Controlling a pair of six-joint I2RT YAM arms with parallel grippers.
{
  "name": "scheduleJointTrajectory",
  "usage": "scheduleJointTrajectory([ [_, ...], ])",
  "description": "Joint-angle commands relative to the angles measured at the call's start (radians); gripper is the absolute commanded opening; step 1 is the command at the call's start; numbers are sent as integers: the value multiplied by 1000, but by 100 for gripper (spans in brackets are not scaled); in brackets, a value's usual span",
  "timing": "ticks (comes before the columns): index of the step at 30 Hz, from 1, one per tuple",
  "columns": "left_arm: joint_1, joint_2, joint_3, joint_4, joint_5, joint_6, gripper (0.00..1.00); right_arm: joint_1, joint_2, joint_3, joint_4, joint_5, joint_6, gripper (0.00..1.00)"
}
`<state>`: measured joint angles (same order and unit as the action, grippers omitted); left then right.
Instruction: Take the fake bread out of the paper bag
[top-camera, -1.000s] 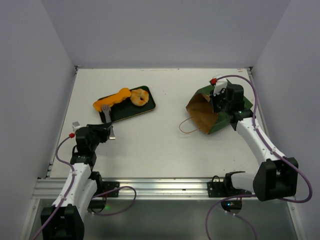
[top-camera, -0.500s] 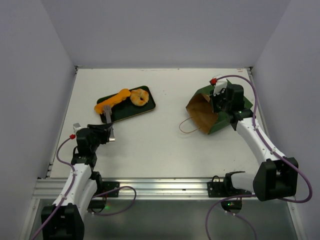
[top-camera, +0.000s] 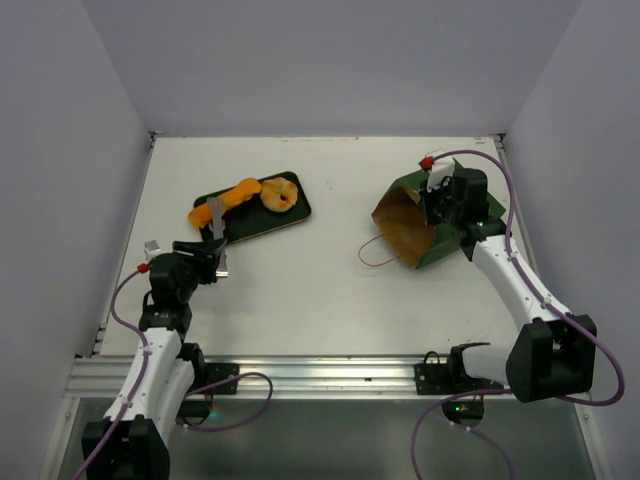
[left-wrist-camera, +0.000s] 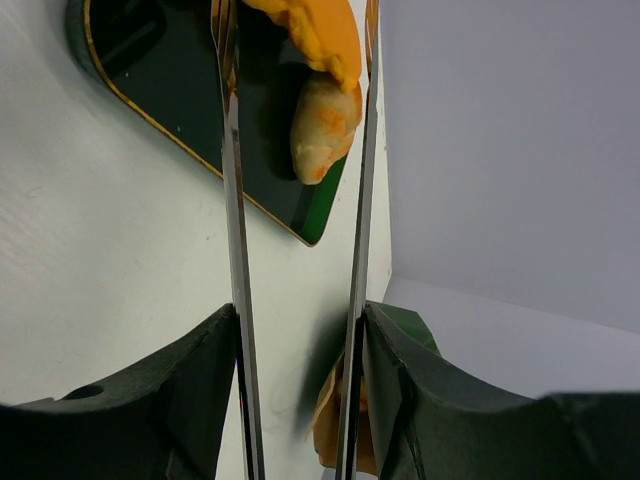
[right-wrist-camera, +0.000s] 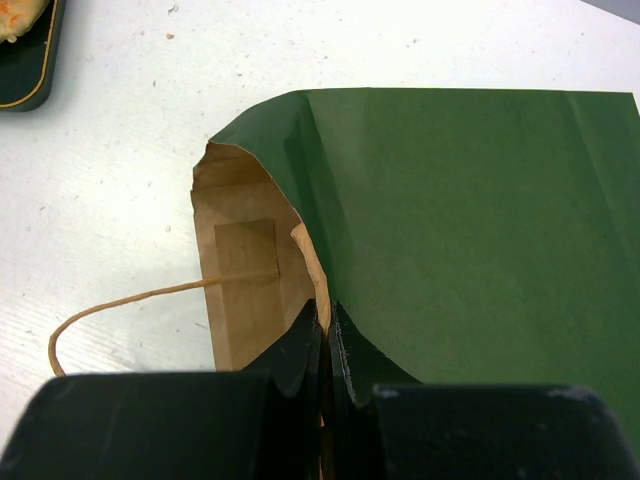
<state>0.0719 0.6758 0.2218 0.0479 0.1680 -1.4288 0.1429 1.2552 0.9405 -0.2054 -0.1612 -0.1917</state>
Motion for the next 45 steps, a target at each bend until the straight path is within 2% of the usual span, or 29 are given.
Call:
scheduleJointTrajectory([
  [1, 9, -18, 51, -9, 53, 7, 54, -3, -37, 7, 27, -28, 1, 0],
  [11, 9, -62, 83, -121, 123, 8, 54, -3, -42, 7, 26, -31, 3, 0],
  [17, 9, -76, 91, -117, 166, 7, 53, -3, -45, 9, 26, -31, 3, 0],
  [26, -15, 1, 168, -22, 372, 90, 41, -5, -51, 14, 9, -70, -31, 0],
  [31, -64, 28, 192, 23, 462, 139, 39, -3, -63, 18, -20, -127, -104, 0],
  [33, -133, 39, 194, 43, 493, 165, 39, -3, -68, 18, -37, -153, -153, 0],
  [40, -291, 24, 160, 58, 524, 231, 39, -5, -83, 20, -114, -297, -333, 0],
  [45, -369, -18, 113, 59, 544, 248, 39, -5, -82, 21, -152, -328, -385, 0],
])
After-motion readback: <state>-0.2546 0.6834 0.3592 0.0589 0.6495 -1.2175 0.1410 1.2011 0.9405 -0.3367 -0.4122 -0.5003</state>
